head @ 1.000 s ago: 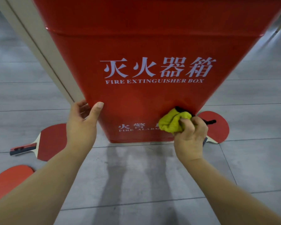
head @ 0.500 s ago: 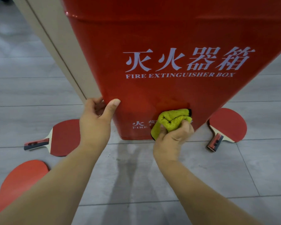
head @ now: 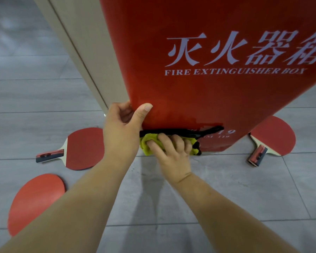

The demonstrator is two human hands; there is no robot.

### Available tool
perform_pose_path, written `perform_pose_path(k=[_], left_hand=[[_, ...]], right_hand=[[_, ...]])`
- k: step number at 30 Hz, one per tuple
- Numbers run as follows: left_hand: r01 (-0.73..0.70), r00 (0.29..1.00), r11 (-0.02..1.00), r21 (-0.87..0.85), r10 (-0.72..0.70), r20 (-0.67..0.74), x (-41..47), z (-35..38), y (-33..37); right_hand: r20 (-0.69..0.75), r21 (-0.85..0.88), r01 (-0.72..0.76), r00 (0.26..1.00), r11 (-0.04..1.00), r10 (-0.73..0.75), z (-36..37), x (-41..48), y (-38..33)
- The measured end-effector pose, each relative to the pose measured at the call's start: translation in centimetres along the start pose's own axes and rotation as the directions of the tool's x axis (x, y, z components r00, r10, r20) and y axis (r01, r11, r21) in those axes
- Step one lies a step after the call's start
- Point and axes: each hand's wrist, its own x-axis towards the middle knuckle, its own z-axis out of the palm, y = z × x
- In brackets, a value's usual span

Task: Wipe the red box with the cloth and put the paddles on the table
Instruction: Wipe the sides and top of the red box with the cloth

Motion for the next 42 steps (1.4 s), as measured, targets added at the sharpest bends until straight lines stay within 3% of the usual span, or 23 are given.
perform_pose_path(k=[4, 7, 14, 19, 22, 24, 27, 29, 34, 37, 40, 42], left_hand=[[-0.003, 1.0, 1.0, 0.025, 0.003, -0.017, -0.3, 0.3, 0.0], [0.001, 0.999, 0.999, 0.051, 0.001, -0.035, -0.3, 0.4, -0.2], [0.036, 0.999, 0.989, 0.143, -0.032, -0.033, -0.8, 1.2, -2.1], [0.045, 0.998, 0.977, 0.209, -0.036, -0.048, -1.0, 1.7, -2.8], [0.062, 0.997, 0.973, 0.224, -0.05, -0.057, -0.8, 1.5, -2.9], [0.07, 0.997, 0.97, 0.231, -0.059, -0.054, -0.5, 1.3, -3.0], [0.077, 0.997, 0.969, 0.235, -0.067, -0.049, -0.2, 1.0, -3.1], [0.086, 0.996, 0.968, 0.237, -0.078, -0.04, 0.0, 0.9, -3.2], [0.093, 0.996, 0.969, 0.227, -0.09, -0.024, 0.4, 0.7, -3.3], [0.081, 0.996, 0.971, 0.223, -0.085, 0.005, 0.5, 0.5, -3.2], [0.066, 0.997, 0.975, 0.21, -0.071, 0.018, 0.6, 0.4, -3.3], [0.058, 0.998, 0.978, 0.202, -0.063, 0.02, 0.6, 0.5, -3.4]], right_hand=[[0.063, -0.003, 0.198, 0.978, 0.98, -0.197, -0.2, -0.4, 3.0], [0.052, -0.022, 0.192, 0.98, 0.981, -0.19, -1.1, -0.8, 4.9], [0.013, -0.046, -0.086, 0.996, 0.995, 0.087, -3.6, -2.9, 11.4], [0.013, 0.025, -0.357, 0.934, 0.934, 0.357, -4.3, -4.5, 14.5], [0.141, 0.094, -0.582, 0.811, 0.808, 0.568, -4.8, -4.5, 13.9], [0.273, 0.074, -0.765, 0.633, 0.64, 0.725, -4.5, -4.3, 13.3], [0.266, 0.125, -0.907, 0.42, 0.401, 0.867, -3.2, -3.9, 12.2], [0.315, 0.144, -0.943, 0.332, 0.302, 0.889, -2.4, -4.1, 11.1], [0.331, 0.077, -0.886, 0.455, 0.457, 0.827, -1.1, -2.9, 6.6], [0.376, 0.135, -0.904, 0.425, 0.405, 0.823, -0.6, -1.9, 3.5], [0.363, 0.194, -0.883, 0.469, 0.427, 0.805, -0.1, -1.2, 0.4], [0.469, 0.239, -0.903, 0.43, 0.358, 0.771, 0.0, -1.6, -1.3]])
